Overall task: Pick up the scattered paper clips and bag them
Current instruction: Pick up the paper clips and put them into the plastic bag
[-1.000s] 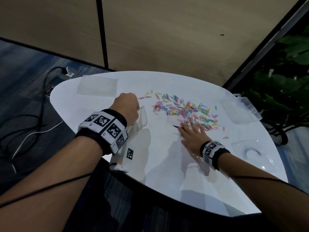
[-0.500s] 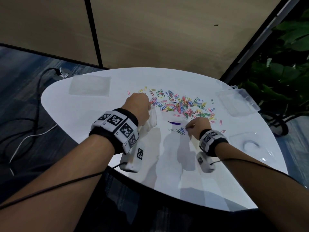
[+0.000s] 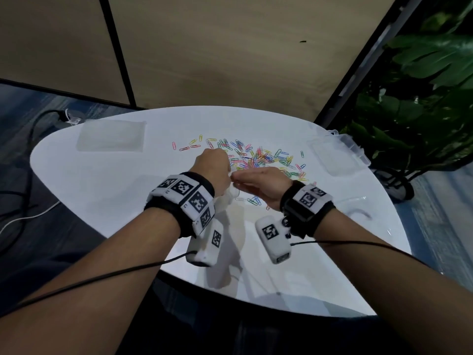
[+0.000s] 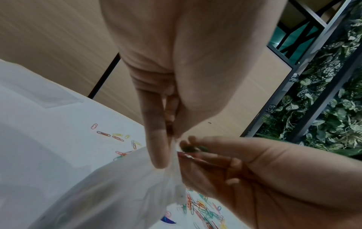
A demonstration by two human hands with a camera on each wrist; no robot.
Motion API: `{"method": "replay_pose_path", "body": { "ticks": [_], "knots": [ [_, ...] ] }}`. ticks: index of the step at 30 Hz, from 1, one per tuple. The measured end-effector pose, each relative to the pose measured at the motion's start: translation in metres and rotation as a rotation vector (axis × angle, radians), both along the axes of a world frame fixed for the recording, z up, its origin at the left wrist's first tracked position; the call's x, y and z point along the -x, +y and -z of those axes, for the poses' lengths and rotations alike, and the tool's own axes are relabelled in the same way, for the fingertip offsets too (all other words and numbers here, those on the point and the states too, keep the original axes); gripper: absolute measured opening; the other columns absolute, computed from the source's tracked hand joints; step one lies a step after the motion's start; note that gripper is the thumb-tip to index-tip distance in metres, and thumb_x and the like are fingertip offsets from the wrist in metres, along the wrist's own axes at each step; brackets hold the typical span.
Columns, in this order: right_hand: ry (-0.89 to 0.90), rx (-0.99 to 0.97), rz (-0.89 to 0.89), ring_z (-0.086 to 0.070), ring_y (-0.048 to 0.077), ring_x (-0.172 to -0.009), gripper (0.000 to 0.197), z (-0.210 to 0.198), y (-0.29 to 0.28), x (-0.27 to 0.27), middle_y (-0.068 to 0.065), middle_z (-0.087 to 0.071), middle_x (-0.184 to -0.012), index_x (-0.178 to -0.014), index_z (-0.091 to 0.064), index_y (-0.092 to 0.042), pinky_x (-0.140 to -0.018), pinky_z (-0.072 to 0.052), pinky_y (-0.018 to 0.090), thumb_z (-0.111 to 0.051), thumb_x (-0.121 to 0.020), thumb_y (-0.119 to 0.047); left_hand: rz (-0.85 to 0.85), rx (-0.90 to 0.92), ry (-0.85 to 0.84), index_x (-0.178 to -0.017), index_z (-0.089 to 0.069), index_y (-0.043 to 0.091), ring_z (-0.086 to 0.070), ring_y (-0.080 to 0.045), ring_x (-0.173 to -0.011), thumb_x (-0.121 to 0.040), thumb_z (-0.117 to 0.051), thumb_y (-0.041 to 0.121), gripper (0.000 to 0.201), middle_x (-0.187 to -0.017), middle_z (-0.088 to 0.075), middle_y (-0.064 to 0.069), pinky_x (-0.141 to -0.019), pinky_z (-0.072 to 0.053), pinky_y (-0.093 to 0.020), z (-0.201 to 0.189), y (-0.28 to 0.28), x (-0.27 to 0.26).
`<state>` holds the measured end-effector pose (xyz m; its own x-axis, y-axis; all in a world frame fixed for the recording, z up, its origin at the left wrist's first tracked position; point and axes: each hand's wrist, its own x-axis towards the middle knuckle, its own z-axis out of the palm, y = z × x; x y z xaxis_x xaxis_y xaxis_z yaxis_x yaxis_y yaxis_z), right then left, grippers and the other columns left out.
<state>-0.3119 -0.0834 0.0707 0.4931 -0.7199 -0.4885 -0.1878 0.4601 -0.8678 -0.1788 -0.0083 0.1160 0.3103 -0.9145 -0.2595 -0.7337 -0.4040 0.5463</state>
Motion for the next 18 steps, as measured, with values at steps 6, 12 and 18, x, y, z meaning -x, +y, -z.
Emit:
{"method": "replay_pose_path", "body": {
  "ticks": [6, 12, 18],
  "knots": [
    [0.240, 0.411, -0.204, -0.071, 0.026, -0.081, 0.018, -0.008, 0.002, -0.005, 0.016, -0.073, -0.098, -0.103, -0.073, -0.006, -0.082, -0.060, 0.036, -0.057, -0.094, -0.004, -0.050, 0.028, 0.064, -0.097, -0.074, 0.006, -0.071, -0.036, -0.093, -0.090, -0.059, 0.002, 0.018, -0.102, -0.070, -0.021, -0.087, -0.059, -0.042, 0.003, -0.003, -0.002],
    [1.053, 0.635, -0.221, -0.064, 0.027, -0.110, 0.043, 0.026, -0.068, 0.076, 0.008, -0.062, -0.128, -0.128, -0.061, -0.019, -0.098, -0.052, 0.040, -0.066, -0.086, -0.023, -0.053, 0.031, 0.051, -0.105, -0.071, 0.001, -0.071, -0.035, -0.096, -0.093, -0.051, 0.000, 0.024, -0.108, -0.069, -0.019, -0.088, -0.059, -0.041, -0.002, 0.001, -0.014],
    [1.349, 0.382, -0.198, -0.049, 0.037, -0.125, 0.069, 0.083, -0.098, 0.131, 0.021, -0.047, -0.138, -0.144, -0.037, -0.008, -0.102, -0.040, 0.041, -0.048, -0.085, -0.042, -0.020, 0.026, 0.031, -0.112, -0.068, 0.002, -0.071, -0.032, -0.095, -0.093, -0.049, 0.002, 0.026, -0.106, -0.071, -0.017, -0.090, -0.058, -0.040, -0.005, 0.004, -0.016]
  ]
}}
